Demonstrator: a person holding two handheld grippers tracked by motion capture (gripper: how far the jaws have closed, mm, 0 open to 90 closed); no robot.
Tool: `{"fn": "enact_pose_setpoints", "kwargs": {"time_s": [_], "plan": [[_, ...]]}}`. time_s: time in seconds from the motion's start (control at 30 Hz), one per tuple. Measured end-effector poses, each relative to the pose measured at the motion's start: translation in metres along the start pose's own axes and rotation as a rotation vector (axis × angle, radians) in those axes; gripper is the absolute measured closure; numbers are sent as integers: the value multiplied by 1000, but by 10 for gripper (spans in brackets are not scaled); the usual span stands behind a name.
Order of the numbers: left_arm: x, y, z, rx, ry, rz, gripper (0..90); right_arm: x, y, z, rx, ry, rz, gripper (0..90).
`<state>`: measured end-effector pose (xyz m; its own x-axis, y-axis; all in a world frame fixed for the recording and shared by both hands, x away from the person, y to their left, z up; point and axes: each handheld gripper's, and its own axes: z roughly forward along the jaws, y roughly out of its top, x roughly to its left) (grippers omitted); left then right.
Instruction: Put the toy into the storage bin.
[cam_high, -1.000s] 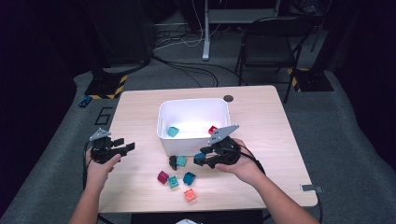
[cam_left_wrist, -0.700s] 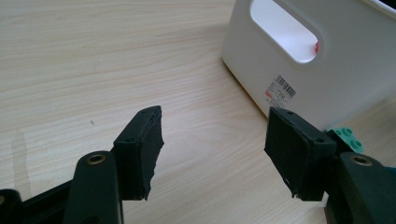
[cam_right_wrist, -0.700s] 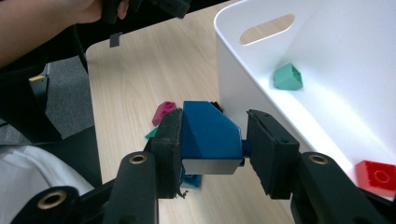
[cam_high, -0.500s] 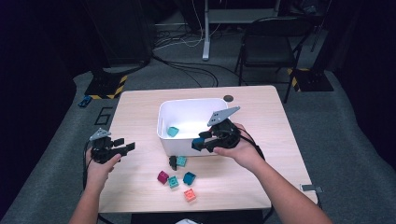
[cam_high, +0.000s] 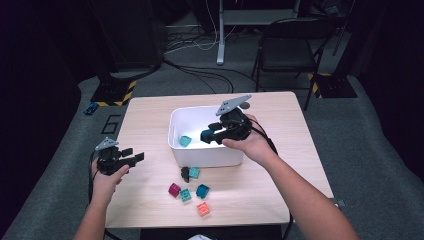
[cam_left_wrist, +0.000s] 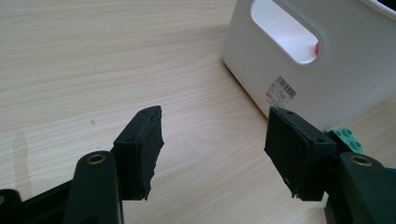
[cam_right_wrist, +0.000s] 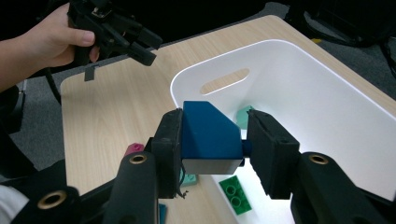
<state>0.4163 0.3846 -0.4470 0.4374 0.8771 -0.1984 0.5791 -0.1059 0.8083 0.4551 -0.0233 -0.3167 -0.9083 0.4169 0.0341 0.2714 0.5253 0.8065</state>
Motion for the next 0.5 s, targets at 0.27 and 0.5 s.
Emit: {"fn": "enact_pose_setpoints", "kwargs": {"time_s": [0.27,0.5], "plan": [[0,0,0,-4,-1,3,364,-9,14,15,8,-10,-10,569],[-1,0,0,-3,-5,1,364,-23,23,38,7,-21,1,569]]}}
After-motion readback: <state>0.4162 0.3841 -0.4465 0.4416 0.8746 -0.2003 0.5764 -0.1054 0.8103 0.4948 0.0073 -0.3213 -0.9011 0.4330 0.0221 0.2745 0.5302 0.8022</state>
